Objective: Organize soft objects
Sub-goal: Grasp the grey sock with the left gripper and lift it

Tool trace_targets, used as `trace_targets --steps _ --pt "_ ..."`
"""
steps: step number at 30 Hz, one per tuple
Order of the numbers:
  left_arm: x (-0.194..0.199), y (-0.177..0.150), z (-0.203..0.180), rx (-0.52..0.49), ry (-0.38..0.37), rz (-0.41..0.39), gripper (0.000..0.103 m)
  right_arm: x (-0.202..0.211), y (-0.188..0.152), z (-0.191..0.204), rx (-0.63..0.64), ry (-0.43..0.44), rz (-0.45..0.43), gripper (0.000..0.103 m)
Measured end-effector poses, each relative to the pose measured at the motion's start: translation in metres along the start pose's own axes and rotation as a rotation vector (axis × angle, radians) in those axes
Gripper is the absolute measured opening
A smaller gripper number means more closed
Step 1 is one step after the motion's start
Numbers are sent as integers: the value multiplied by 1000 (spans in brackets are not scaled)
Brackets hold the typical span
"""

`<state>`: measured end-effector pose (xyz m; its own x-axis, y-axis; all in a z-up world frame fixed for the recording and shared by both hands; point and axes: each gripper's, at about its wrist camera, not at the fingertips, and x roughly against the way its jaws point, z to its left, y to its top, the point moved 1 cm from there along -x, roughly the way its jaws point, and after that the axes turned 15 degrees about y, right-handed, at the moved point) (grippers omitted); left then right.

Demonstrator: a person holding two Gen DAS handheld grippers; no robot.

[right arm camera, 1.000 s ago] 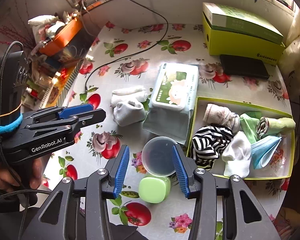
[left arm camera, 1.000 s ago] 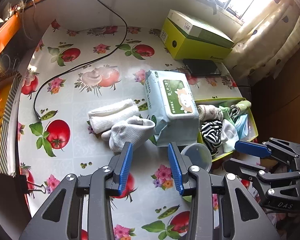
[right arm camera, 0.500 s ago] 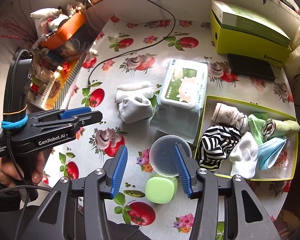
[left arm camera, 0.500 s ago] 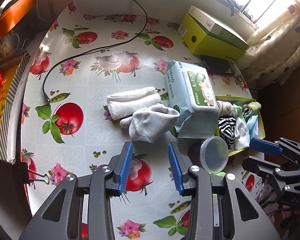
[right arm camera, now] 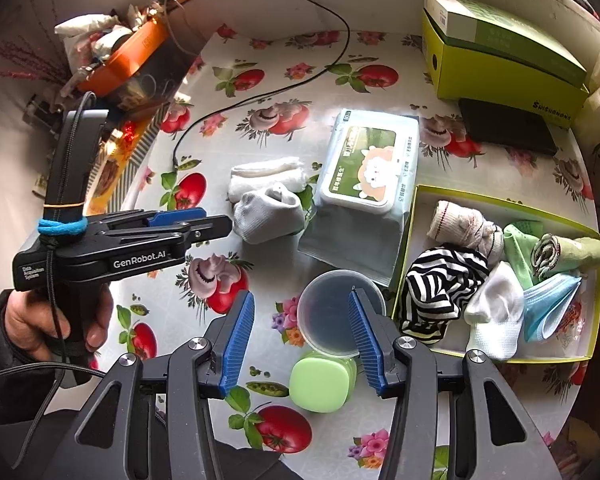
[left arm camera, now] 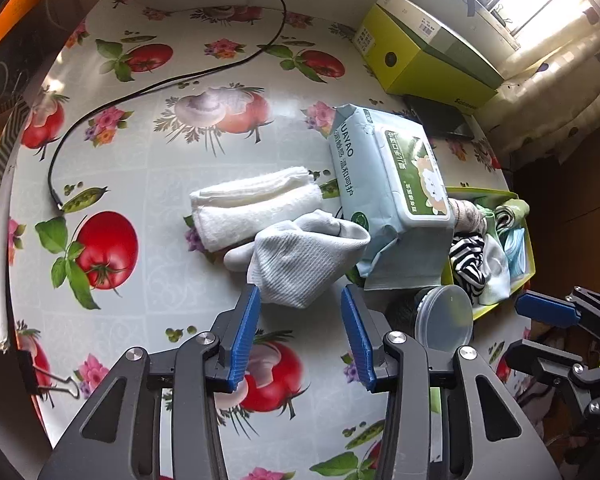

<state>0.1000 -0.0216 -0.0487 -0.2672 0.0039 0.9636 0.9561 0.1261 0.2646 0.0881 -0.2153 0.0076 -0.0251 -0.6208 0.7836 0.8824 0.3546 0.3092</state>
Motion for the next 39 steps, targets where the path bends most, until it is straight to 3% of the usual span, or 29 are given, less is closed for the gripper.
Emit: trace_targets --steps 13,24,26,31,39 --pt "-47 18 -35 -190 49 14 50 -4 5 -13 -37 -8 10 49" --pt "-55 12 -53 -250 136 0 53 -6 10 -16 -41 -13 8 49" --pt "-55 11 -54 -251 151 5 49 -5 11 -15 -40 -13 5 49" --pt "-49 7 -43 -202 141 15 25 -5 10 -15 -39 -10 6 49" --pt "-31 -4 -28 -150 136 -9 17 -11 12 -8 -21 2 16 49"
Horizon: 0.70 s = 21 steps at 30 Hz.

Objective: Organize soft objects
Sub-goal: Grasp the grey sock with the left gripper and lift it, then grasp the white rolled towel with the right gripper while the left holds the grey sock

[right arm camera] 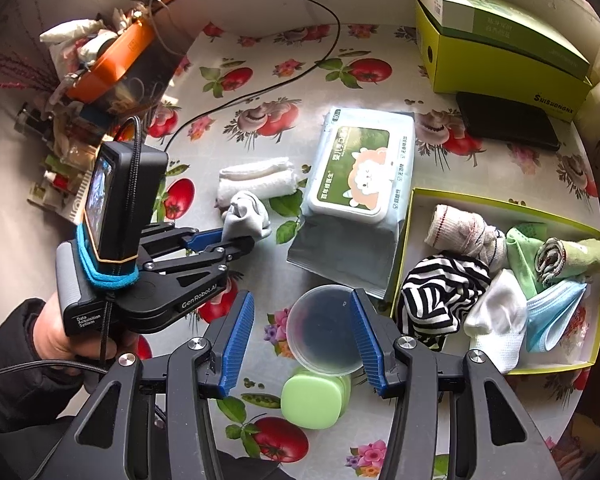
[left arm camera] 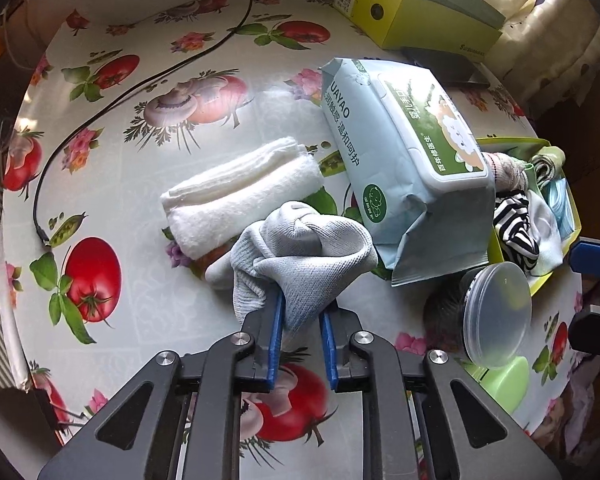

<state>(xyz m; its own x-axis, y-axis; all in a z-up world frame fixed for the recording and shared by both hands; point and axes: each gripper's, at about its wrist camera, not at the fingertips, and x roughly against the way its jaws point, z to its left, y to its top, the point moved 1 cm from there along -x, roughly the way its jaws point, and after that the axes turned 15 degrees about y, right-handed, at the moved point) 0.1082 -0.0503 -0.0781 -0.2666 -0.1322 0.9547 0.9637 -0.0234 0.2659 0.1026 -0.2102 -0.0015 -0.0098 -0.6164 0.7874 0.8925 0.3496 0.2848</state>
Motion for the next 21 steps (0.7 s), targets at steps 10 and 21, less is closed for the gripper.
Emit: trace_targets --steps 10,21 --pt "9 -7 28 78 -3 -11 12 -4 3 6 19 6 10 49" --pt "13 -26 83 239 -7 8 12 -27 31 23 134 1 50 49"
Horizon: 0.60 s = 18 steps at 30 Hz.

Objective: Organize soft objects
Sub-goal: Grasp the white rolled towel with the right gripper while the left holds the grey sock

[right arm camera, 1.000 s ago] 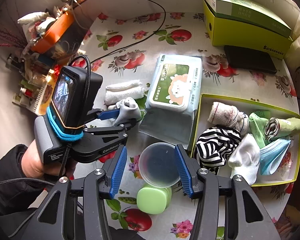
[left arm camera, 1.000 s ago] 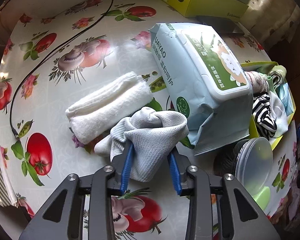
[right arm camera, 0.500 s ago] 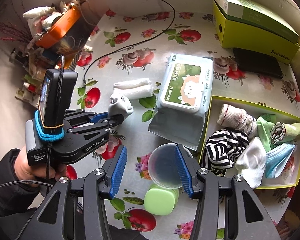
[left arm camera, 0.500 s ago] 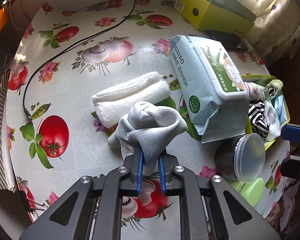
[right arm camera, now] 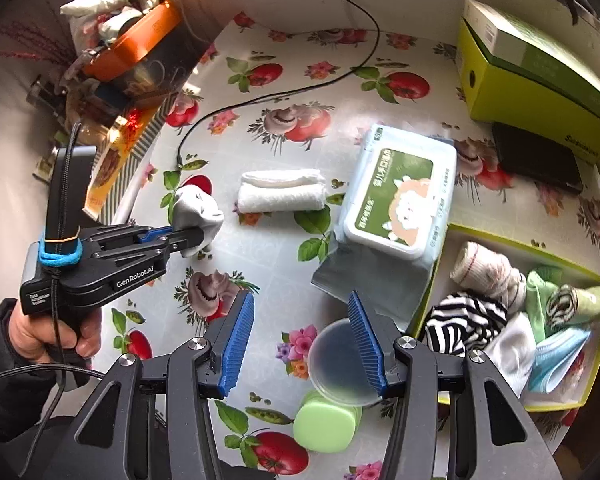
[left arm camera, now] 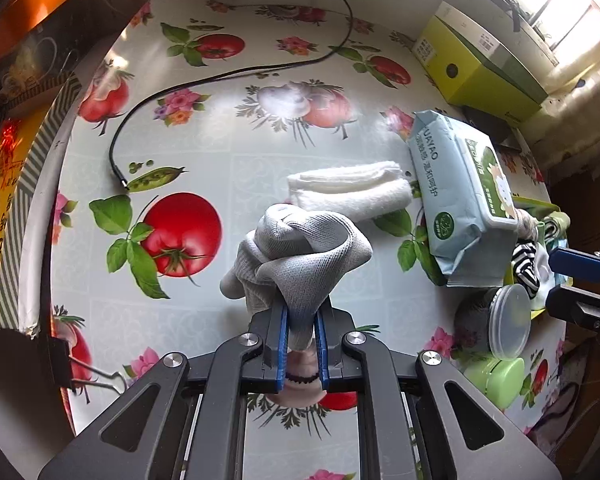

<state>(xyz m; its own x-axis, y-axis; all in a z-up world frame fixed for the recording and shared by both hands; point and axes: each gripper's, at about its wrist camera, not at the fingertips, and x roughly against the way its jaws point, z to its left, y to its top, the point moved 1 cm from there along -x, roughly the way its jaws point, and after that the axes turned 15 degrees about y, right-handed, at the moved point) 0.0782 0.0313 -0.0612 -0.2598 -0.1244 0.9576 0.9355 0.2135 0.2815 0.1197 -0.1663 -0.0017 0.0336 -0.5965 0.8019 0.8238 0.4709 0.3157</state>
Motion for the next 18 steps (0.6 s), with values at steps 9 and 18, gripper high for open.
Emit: trace_targets --steps 9,18 --pt "-2 -1 25 79 20 7 12 -59 53 22 274 -66 117 49" --pt "-16 -6 45 135 34 31 12 -124 73 21 483 -171 306 49"
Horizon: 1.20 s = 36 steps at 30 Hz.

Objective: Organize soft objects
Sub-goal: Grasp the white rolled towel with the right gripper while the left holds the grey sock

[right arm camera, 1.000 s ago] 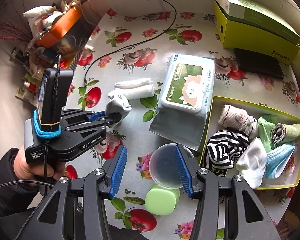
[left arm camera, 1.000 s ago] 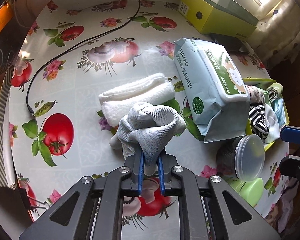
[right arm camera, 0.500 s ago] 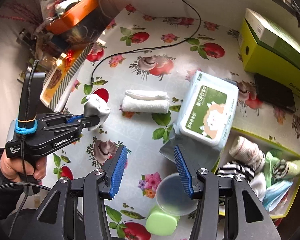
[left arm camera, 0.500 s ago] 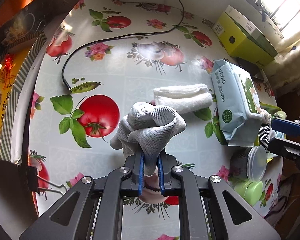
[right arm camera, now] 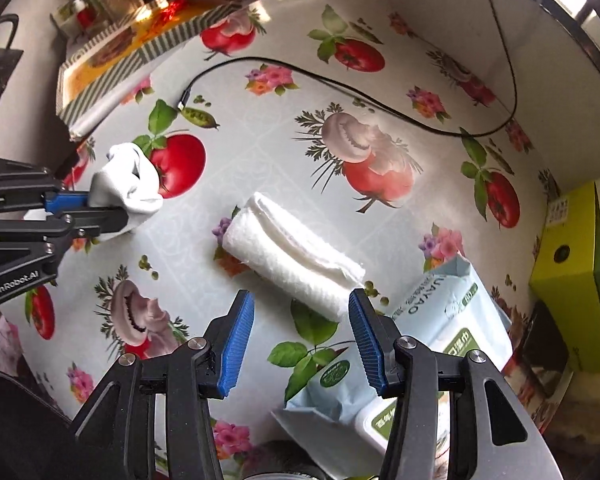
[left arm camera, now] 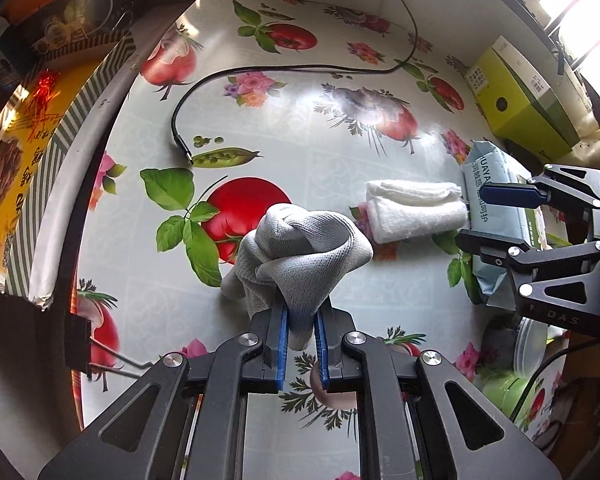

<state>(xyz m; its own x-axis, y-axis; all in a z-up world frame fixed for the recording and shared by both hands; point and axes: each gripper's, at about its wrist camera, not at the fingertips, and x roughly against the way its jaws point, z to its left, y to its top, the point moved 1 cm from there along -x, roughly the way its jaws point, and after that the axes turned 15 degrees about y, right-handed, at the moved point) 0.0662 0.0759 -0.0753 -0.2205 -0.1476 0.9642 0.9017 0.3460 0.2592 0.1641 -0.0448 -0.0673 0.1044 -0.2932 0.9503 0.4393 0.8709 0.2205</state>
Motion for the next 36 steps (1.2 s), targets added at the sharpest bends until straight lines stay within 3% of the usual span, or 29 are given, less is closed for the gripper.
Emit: trace_targets --steps 8,11,15,20,25,26,27,28,33,36 --pt "-10 7 0 3 -4 5 12 -30 21 -5 22 11 72 48" --pt "-15 9 -2 1 -12 9 12 -37 21 -6 7 9 80 31" --pt "-22 11 -5 -4 -30 15 16 -30 17 -11 -43 26 44 17" --pt "-29 14 -10 -8 -45 14 21 -22 14 -20 -117 53 4 6" --pt "-29 13 -15 -25 -38 0 27 -24 11 -22 -141 83 -3 9" --pt "-27 12 -14 -23 -40 -1 28 -24 11 -22 -140 86 -5 20" --pt "-26 12 -14 -20 -43 -2 30 -24 11 -22 -137 83 -3 38" --pt "-25 11 -13 -19 -43 -6 32 -23 11 -22 -128 77 -5 45" --pt "-17 12 -10 -19 -14 -41 44 -23 17 -20 -69 48 15 47" --pt "-18 14 -4 -14 -8 -50 46 -32 21 -23 -47 46 50 47"
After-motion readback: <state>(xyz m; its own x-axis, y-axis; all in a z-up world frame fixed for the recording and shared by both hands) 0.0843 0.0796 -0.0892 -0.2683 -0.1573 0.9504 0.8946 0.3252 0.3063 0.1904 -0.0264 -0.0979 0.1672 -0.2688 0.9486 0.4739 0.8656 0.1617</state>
